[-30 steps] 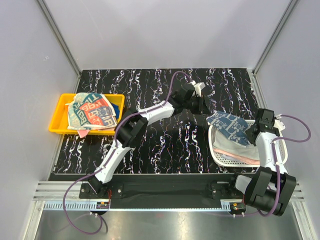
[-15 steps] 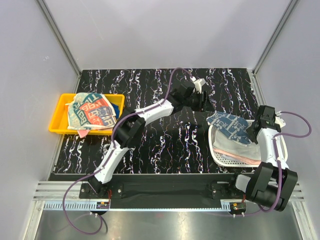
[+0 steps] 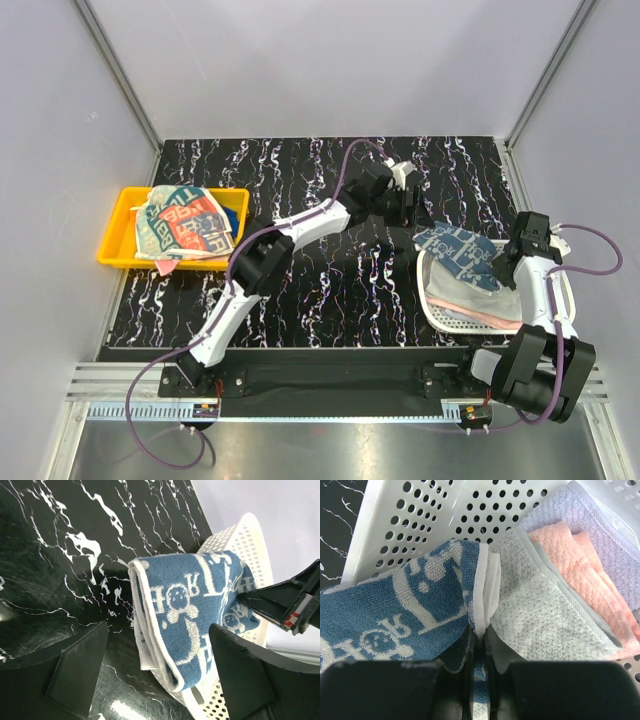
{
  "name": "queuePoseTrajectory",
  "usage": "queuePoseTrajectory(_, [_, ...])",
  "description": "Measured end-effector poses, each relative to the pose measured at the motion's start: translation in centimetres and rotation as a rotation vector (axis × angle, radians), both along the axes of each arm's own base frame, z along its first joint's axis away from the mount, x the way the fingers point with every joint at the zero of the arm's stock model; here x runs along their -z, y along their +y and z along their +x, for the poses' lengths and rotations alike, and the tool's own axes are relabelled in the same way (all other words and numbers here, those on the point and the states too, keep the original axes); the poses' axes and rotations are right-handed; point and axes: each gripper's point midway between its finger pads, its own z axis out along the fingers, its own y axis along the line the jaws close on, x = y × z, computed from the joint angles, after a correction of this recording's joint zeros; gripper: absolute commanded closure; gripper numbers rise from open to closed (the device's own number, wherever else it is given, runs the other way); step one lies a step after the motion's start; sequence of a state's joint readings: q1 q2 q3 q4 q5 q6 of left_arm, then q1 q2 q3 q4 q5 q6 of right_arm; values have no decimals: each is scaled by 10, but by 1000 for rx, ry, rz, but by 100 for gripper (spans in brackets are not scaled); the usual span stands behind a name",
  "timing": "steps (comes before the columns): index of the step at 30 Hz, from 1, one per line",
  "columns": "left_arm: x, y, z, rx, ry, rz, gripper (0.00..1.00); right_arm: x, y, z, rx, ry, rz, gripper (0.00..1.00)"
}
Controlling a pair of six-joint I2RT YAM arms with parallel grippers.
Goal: Fold and stack the towels
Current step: Neatly place the folded towel into the bin
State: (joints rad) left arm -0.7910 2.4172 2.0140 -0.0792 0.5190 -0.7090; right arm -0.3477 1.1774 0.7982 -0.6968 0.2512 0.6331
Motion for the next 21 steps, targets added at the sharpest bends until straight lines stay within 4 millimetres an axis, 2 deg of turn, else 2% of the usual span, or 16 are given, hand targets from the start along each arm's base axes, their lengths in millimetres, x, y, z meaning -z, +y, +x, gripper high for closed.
queuePoseTrajectory(9, [15,-13,-22,3,90,2,12,0,0,-1,0,3,1,93])
queuePoseTrajectory(13, [23,-14,-28,-10,137,3,15,-1,0,-2,0,2,0,93])
queuePoseTrajectory(18, [28,-14,-30,-20,176,-20,34,-1,1,-2,0,1,0,94])
queuePoseTrajectory(19, [27,-15,-30,-19,178,-29,43,-1,1,-2,0,1,0,94])
queuePoseTrajectory(21, [23,-17,-30,-17,175,-46,51,-2,0,-1,0,0,0,94])
